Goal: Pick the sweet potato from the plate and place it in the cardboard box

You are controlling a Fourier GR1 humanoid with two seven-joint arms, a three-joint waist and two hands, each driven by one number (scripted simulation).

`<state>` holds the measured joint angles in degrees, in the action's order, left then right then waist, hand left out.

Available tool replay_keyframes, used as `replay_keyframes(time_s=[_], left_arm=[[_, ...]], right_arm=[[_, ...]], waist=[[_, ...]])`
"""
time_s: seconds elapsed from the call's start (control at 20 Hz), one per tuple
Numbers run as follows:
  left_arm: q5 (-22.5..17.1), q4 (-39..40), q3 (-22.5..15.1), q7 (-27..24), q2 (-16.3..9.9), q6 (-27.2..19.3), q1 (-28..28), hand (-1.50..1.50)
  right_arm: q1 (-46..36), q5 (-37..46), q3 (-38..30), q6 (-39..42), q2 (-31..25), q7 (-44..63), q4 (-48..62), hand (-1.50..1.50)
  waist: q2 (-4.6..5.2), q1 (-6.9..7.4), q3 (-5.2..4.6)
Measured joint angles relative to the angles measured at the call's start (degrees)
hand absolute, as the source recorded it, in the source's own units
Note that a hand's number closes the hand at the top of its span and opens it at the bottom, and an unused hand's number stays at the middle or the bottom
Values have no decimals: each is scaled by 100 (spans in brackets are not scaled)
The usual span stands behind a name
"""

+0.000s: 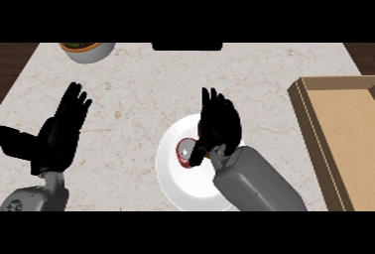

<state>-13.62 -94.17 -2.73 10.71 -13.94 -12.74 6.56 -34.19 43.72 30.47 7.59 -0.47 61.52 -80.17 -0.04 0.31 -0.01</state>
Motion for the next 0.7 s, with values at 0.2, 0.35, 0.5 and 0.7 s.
replay_keyframes(time_s=[0.2,0.35,0.5,0.7], left_arm=[[-21,-135,56,15,20,120,-161,0],[115,-59,16,-70,128,84,-146,0],[80,87,154,-23,108,156,20,0],[163,50,126,-67,218,178,-60,0]], right_arm=[[83,24,61,-100,8,-34,157,-150],[88,147,35,-113,10,-28,219,-150],[104,183,89,-170,15,-40,363,-150],[135,216,123,-250,19,-72,507,-150]], waist=[[-7,6,1],[-9,-5,0],[-10,-7,0],[-13,-2,0]])
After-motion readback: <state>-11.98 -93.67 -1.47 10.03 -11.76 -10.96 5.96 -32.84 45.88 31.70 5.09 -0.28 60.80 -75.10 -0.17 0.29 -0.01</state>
